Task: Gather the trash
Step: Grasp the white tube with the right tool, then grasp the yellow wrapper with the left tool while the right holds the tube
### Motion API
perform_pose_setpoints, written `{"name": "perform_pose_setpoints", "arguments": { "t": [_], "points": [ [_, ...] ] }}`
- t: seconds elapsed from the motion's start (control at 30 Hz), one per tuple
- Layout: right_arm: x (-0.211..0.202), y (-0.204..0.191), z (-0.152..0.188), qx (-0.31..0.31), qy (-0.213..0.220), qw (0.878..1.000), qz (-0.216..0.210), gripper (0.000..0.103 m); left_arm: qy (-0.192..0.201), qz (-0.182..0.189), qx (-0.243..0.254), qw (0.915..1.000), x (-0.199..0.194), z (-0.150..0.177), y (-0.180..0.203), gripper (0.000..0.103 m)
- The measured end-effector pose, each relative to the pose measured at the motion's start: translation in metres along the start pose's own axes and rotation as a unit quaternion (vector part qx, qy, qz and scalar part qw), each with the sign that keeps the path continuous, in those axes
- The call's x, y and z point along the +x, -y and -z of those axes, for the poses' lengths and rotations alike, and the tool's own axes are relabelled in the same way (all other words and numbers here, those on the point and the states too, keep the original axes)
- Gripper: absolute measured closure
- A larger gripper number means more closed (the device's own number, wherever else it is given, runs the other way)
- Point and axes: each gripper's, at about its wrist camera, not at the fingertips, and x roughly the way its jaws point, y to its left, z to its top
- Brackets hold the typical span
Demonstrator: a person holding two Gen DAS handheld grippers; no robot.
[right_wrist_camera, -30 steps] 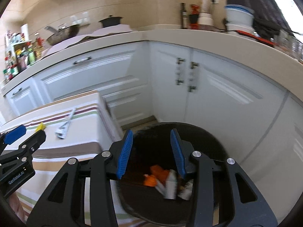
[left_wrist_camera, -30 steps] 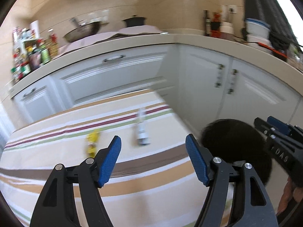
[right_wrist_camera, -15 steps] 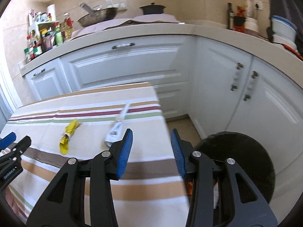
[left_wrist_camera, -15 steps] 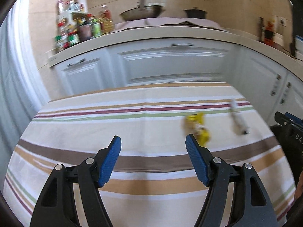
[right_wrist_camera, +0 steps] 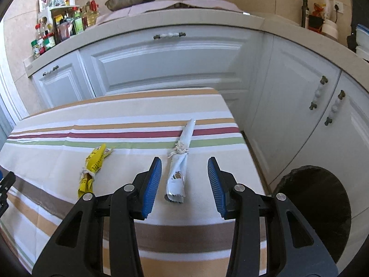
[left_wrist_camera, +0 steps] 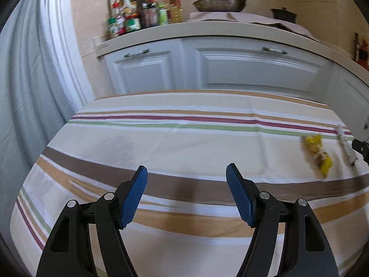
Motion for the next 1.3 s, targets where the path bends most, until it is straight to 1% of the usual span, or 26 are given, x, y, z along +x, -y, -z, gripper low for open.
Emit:
{"name": "perform_pose_setpoints", "arguments": {
  "t": [0.13,0.27,0.33,0.43,0.47,0.5,0.63,0.87,1.1,1.3],
  "points": [
    [0.015,0.0,-0.005,0.011,-0.025,1.0,0.002,0.062,-0.009,-0.001,-0.014,0.9999,0.007,-0.001,-0.01,0.034],
    [0.025,-0.002,-0.008,0.008,-0.044,0.999,0.005,0.062,-0.008,0.007,-0.013,0.9999,0.007,-0.002,-0.007,0.033],
    [0.031,-0.004,-0.007,0.001,-0.06,0.998,0.005,0.062,-0.007,0.014,-0.011,0.9998,0.008,-0.004,-0.004,0.033],
    [0.032,-0.006,-0.006,-0.01,-0.063,0.998,0.01,0.067,-0.006,0.025,-0.008,0.9996,0.008,-0.006,0.002,0.032],
    [0.032,-0.007,-0.006,-0.016,-0.063,0.998,0.017,0.078,-0.007,0.028,-0.006,0.9996,0.009,-0.007,0.005,0.032],
    [0.031,-0.007,-0.006,-0.018,-0.063,0.998,0.017,0.086,-0.007,0.031,-0.005,0.9995,0.008,-0.007,0.007,0.032],
    [0.028,-0.002,-0.004,-0.016,-0.06,0.998,0.011,0.087,-0.005,0.048,0.002,0.9988,0.005,-0.009,0.023,0.032],
    [0.006,0.02,0.004,0.004,-0.037,0.999,0.013,0.087,-0.006,0.083,0.023,0.9963,-0.002,-0.008,0.058,0.032],
    [-0.023,0.057,0.016,0.019,-0.011,0.999,0.041,0.087,-0.011,0.117,0.045,0.992,-0.005,-0.011,0.097,0.032],
    [-0.036,0.089,0.027,0.035,-0.003,0.997,0.063,0.087,-0.014,0.128,0.063,0.9897,-0.002,-0.01,0.127,0.032]
  ]
}}
